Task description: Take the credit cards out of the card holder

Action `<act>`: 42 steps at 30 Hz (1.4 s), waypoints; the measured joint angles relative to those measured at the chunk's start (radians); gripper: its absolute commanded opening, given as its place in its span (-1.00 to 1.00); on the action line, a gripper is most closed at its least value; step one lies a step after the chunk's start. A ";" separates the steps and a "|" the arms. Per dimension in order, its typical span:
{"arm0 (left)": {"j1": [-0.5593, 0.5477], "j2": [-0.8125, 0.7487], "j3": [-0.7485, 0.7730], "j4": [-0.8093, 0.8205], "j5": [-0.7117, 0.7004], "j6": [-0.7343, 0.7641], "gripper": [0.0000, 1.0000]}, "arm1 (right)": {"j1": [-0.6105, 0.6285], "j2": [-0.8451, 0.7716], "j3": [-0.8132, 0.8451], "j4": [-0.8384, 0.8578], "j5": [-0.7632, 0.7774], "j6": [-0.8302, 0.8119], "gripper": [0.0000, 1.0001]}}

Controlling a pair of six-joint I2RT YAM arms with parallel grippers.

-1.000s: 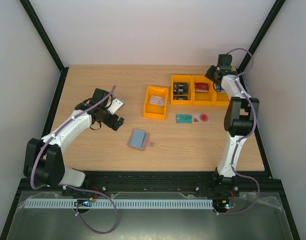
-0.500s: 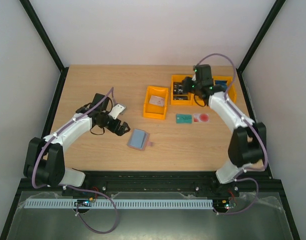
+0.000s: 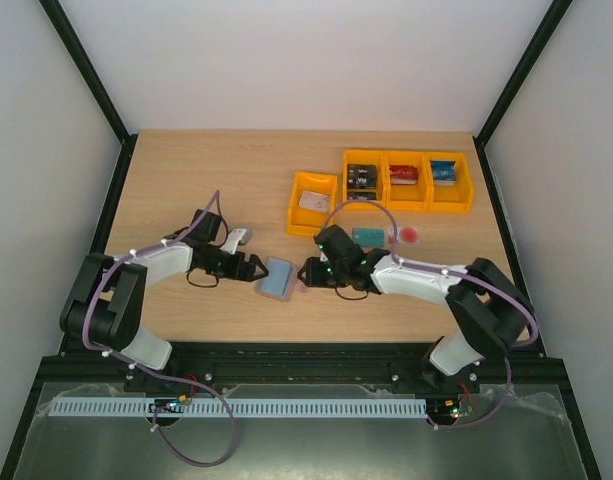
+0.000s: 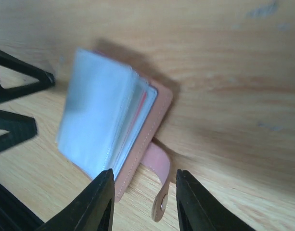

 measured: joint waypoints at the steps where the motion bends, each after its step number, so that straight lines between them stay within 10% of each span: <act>1: -0.002 0.007 0.000 0.018 0.011 -0.016 0.86 | 0.013 0.024 -0.010 0.018 -0.014 0.025 -0.36; 14: -0.063 0.077 0.009 0.128 0.075 -0.082 0.48 | 0.051 0.232 -0.002 0.215 -0.103 0.123 -0.54; 22: -0.074 0.141 0.017 0.130 0.098 -0.094 -0.91 | 0.051 0.271 0.019 0.270 -0.121 0.143 -0.55; 31: -0.081 0.084 0.080 0.016 0.103 -0.014 -0.96 | 0.016 0.196 -0.010 0.260 -0.117 0.065 -0.30; 37: -0.063 0.013 0.327 -0.235 0.094 0.190 -0.96 | -0.112 -0.095 -0.066 0.315 -0.188 -0.061 0.44; 42: -0.048 -0.077 0.575 -0.402 0.163 0.317 -0.96 | -0.127 -0.269 -0.060 0.395 -0.264 -0.163 0.67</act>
